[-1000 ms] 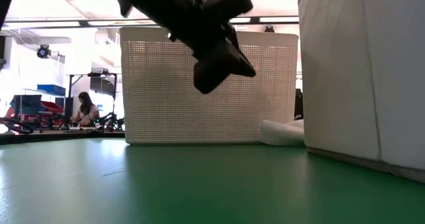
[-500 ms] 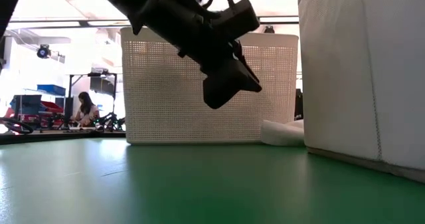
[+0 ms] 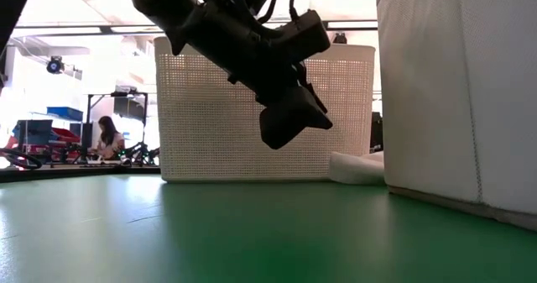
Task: Pick and place trash into bin
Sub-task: Put the white cloth into the white plastic storage bin
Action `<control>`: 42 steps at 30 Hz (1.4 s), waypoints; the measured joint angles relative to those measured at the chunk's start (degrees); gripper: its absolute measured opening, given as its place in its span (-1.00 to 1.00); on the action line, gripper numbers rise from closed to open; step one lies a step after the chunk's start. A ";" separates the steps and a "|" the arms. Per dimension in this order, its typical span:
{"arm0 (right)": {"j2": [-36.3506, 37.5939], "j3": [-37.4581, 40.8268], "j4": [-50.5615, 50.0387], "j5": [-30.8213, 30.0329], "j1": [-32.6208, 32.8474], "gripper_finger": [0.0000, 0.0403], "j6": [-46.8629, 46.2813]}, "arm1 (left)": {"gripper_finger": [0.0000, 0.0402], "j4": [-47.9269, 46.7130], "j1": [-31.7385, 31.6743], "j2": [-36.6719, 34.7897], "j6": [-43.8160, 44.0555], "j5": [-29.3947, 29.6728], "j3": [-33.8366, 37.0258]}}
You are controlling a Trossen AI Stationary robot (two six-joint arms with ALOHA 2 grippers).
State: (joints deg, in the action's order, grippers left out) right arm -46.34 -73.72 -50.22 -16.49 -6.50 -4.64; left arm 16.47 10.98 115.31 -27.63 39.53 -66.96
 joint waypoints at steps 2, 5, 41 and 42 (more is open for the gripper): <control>-0.03 0.33 -0.01 0.00 0.00 -0.94 -0.33 | -0.40 -0.02 0.14 0.02 0.18 -0.02 0.00; -0.14 0.80 -0.02 0.00 0.00 -0.94 -0.69 | -0.40 -0.16 0.53 -0.01 0.71 -0.11 0.00; -0.24 2.40 -0.10 0.20 0.00 -0.94 -1.80 | -0.41 12.26 3.07 14.11 -10.46 4.93 -5.30; -0.24 2.50 -0.11 0.18 0.00 -0.94 -1.80 | -0.41 12.26 3.08 14.18 -10.45 5.03 -5.35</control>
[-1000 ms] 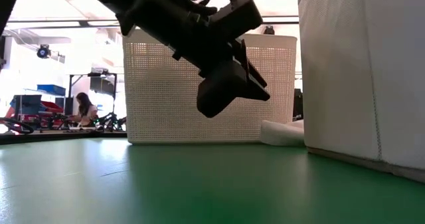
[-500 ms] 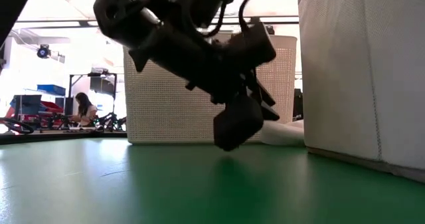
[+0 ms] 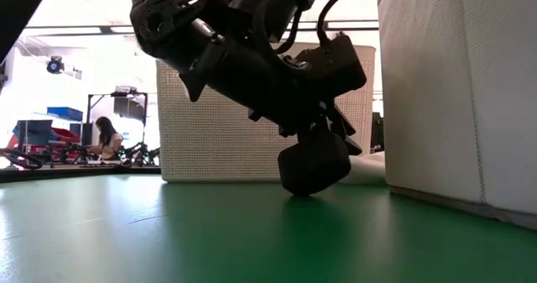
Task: Pick and place trash into bin
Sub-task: Put the white cloth into the white plastic storage bin
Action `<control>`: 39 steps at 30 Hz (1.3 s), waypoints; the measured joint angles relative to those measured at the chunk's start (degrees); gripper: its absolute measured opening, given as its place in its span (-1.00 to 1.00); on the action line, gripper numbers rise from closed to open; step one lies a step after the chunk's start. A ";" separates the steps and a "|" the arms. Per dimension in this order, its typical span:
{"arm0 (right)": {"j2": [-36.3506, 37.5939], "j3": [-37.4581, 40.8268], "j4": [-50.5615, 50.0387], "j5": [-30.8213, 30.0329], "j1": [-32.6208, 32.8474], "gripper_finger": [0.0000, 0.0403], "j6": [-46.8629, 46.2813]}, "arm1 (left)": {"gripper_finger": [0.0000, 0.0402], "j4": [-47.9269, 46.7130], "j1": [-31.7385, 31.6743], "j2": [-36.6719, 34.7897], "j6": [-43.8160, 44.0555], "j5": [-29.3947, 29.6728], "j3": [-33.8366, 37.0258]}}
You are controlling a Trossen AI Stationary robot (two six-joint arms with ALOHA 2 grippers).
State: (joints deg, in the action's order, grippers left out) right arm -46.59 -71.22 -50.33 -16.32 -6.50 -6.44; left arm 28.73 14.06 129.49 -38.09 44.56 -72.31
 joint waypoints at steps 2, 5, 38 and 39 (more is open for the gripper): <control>0.00 0.16 -0.04 0.00 0.00 -0.94 0.00 | -0.41 0.04 -0.06 0.00 0.22 0.00 0.14; 0.00 0.35 -0.16 0.00 0.00 -0.94 0.02 | -0.41 0.15 -0.13 -0.04 1.68 0.96 0.59; -0.02 1.12 -0.19 -0.04 0.00 -0.94 0.04 | -0.41 -5.16 -4.06 -0.07 16.48 -4.15 1.16; -0.02 1.14 -0.17 -0.02 0.00 -0.94 0.02 | -0.41 -5.18 -4.08 -0.07 16.55 -4.25 1.17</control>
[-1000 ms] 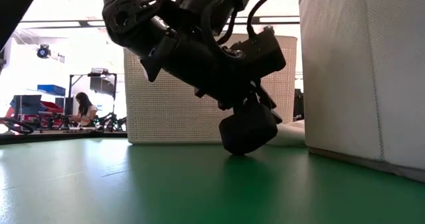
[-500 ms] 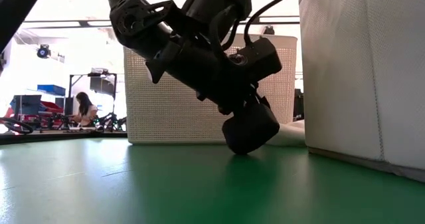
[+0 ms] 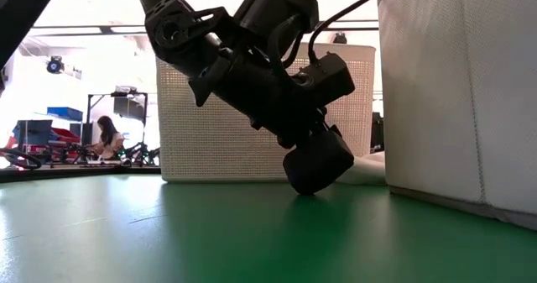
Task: Pick and place trash into bin
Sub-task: Put the white cloth into the white plastic storage bin
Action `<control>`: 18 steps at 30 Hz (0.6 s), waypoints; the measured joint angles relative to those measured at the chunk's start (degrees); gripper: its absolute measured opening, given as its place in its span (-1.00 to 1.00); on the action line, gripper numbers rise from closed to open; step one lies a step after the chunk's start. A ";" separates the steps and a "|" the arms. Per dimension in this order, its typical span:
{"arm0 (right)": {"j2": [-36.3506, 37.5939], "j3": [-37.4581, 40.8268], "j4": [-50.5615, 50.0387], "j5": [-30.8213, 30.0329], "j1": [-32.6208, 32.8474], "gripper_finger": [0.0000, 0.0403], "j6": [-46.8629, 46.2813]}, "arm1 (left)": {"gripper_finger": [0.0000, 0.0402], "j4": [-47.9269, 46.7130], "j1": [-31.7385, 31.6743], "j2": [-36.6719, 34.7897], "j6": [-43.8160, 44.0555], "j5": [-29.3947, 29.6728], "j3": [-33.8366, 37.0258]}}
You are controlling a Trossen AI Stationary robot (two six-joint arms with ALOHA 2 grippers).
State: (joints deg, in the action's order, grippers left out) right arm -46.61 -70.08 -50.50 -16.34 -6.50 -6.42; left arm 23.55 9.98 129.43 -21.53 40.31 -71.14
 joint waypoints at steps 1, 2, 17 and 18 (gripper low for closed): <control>0.00 0.02 -0.01 0.00 0.00 -0.94 0.01 | -0.41 -0.02 -0.01 0.00 0.01 -0.11 0.01; 0.00 0.04 -0.02 0.00 0.00 -0.94 0.02 | -0.41 -0.02 -0.03 0.02 0.01 -0.14 0.01; 0.00 0.04 0.00 -0.02 0.00 -0.94 0.02 | -0.41 -0.12 -1.02 0.04 3.01 -1.02 0.66; 0.00 0.04 0.00 -0.04 0.00 -0.94 0.02 | -0.41 -0.13 -1.08 0.04 3.09 -1.10 0.68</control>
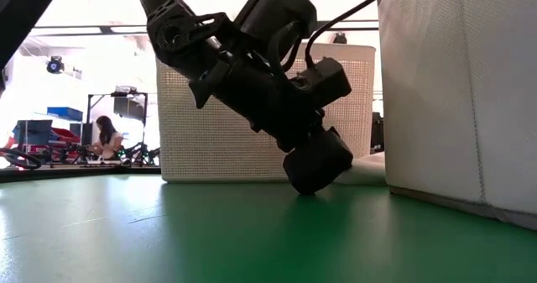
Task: Pick and place trash into bin
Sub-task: Put the white cloth into the white plastic storage bin
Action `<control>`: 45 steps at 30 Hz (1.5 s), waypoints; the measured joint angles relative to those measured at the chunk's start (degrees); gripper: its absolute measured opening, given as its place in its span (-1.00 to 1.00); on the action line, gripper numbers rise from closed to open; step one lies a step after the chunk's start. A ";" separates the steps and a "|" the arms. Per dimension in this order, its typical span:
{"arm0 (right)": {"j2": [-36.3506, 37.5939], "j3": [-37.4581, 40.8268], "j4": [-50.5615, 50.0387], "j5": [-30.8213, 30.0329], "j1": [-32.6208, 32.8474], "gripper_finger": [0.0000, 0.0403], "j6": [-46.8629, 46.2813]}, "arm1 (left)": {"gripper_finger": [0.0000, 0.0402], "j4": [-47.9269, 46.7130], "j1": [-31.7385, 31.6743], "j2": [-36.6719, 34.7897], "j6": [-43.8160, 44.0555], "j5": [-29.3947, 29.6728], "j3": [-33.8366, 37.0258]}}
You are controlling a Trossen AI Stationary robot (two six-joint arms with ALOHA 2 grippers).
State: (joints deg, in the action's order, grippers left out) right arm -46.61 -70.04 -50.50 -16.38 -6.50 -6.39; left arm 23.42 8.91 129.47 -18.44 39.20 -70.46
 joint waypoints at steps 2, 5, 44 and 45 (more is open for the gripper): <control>0.00 0.00 0.00 0.00 0.00 -0.94 0.00 | -0.41 0.02 -0.15 0.00 0.09 -1.03 0.09; 0.00 0.00 0.00 0.00 0.00 -0.94 0.00 | -0.41 0.09 -0.63 0.00 0.33 -3.71 0.15; 0.00 1.01 0.11 0.02 0.00 -0.94 -0.02 | -0.58 -0.56 -1.29 0.00 3.57 -3.93 0.46; 0.00 1.01 0.13 0.00 0.00 -0.94 -0.02 | -0.64 -0.56 -1.29 0.00 3.58 -3.92 0.46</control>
State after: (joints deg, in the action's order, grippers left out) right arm -46.61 -69.04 -50.37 -16.38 -6.50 -6.42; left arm 22.85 7.62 129.47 -14.86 35.29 -70.00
